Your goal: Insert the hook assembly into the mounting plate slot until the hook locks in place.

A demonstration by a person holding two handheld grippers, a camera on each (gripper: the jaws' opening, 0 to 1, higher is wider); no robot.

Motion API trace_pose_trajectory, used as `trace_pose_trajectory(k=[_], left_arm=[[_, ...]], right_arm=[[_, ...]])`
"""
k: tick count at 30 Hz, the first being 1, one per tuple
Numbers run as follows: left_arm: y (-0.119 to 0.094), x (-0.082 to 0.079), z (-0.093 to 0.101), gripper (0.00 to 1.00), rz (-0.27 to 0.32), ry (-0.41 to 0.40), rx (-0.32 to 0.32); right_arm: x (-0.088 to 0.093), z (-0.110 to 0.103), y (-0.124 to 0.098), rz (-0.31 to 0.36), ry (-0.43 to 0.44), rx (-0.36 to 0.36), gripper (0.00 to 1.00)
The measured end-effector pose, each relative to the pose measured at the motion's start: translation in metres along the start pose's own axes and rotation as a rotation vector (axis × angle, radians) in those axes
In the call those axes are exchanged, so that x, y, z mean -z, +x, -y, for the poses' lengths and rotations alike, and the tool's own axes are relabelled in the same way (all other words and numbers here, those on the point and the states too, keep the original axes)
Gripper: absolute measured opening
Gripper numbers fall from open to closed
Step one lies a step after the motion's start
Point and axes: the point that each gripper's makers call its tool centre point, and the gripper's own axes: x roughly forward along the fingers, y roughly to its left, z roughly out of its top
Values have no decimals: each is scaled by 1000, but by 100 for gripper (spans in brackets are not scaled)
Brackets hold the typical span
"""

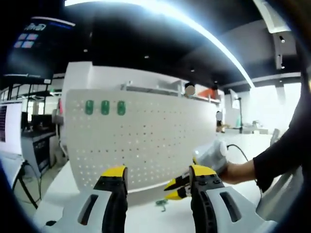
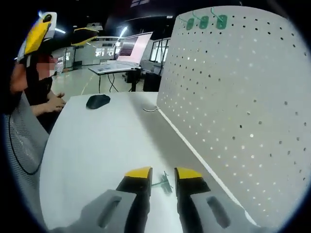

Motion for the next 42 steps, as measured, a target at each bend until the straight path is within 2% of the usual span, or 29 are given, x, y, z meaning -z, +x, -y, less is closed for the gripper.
trace_pose_trajectory(k=[9, 18, 28, 33, 42], left_arm=[[0, 1, 1, 51, -4, 5, 6], [1, 3, 3, 50, -19, 12, 14], [0, 2, 0, 49, -18, 18, 5], [0, 2, 0, 48, -15, 15, 5], [1, 3, 2, 48, -18, 15, 14]], right_arm=[[14, -4, 17, -61, -40, -46, 9], [22, 0, 28, -102, -55, -60, 6], [28, -2, 37, -147, -106, -82, 5], [35, 1, 40, -190, -148, -84, 3], [34, 5, 32, -176, -127, -80, 0]])
